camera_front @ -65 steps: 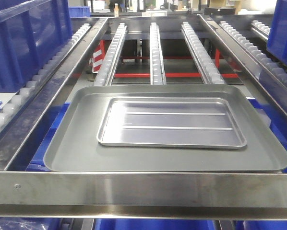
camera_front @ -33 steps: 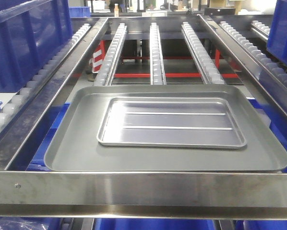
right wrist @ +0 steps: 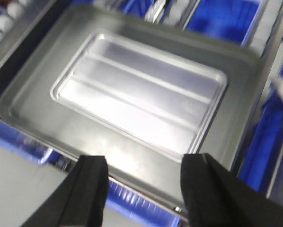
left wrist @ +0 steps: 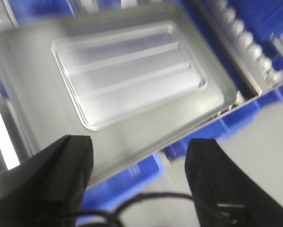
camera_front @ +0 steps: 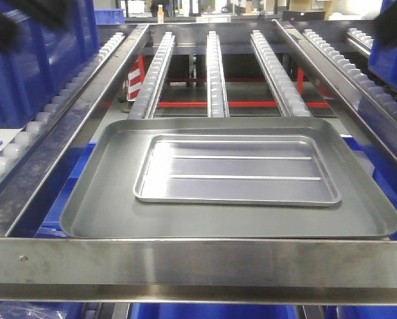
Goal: Grab silver tray and place in blue box
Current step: 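Lower both grippers onto opposite short edges of the small silver tray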
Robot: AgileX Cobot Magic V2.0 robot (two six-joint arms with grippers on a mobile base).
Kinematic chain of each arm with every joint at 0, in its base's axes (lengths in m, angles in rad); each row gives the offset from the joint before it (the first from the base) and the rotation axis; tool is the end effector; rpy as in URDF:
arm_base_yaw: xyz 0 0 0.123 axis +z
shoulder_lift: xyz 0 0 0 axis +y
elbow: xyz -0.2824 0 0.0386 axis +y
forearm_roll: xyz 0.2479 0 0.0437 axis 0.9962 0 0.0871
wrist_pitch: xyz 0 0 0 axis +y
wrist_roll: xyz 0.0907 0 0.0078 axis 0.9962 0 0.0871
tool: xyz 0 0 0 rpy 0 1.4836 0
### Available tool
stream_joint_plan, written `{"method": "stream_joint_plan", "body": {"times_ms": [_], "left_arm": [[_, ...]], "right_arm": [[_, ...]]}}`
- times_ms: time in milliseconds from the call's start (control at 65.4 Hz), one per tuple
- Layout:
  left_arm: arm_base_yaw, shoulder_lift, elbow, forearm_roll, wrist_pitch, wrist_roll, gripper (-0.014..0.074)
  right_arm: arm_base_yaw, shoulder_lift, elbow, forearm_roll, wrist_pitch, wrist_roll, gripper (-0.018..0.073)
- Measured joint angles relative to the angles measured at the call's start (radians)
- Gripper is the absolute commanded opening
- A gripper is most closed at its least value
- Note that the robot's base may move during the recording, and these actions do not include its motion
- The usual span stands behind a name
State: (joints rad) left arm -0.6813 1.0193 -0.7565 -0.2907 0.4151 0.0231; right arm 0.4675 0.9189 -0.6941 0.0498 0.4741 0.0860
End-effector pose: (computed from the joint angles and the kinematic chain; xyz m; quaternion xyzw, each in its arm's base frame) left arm 0.1576 -0.1414 0.3123 0.2172 0.8503 -0.2583 0.4039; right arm 0.1644 0.0853 0.3059 -0.1540 0.8736 0.1456 0.4381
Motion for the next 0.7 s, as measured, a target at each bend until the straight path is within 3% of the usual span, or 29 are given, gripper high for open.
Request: {"method": "stream_joint_plan", "body": {"times_ms": [183, 336, 489, 611, 703], "left_arm": [[0.0, 0.217, -0.124, 0.011, 0.019, 0.0, 0.0328], [0.0, 0.408, -0.29, 0.055, 0.075, -0.023, 0.0272], [0.0, 0.574, -0.465, 0.188, 0.199, -0.199, 0.0272], [0.0, 0.682, -0.583, 0.347, 0.32, -0.416, 0.0272], [0.0, 0.742, -0.647, 0.403, 0.368, -0.495, 0.0272]], "right_arm": [[-0.022, 0.203, -0.132, 0.006, 0.122, 0.053, 0.0456], [-0.088, 0.365, -0.248, 0.002, 0.188, 0.125, 0.0456], [-0.138, 0.479, -0.325, -0.034, 0.206, 0.174, 0.0456], [-0.142, 0.548, -0.375, -0.055, 0.21, 0.181, 0.0456], [-0.142, 0.595, -0.408, -0.058, 0.212, 0.182, 0.0456]]}}
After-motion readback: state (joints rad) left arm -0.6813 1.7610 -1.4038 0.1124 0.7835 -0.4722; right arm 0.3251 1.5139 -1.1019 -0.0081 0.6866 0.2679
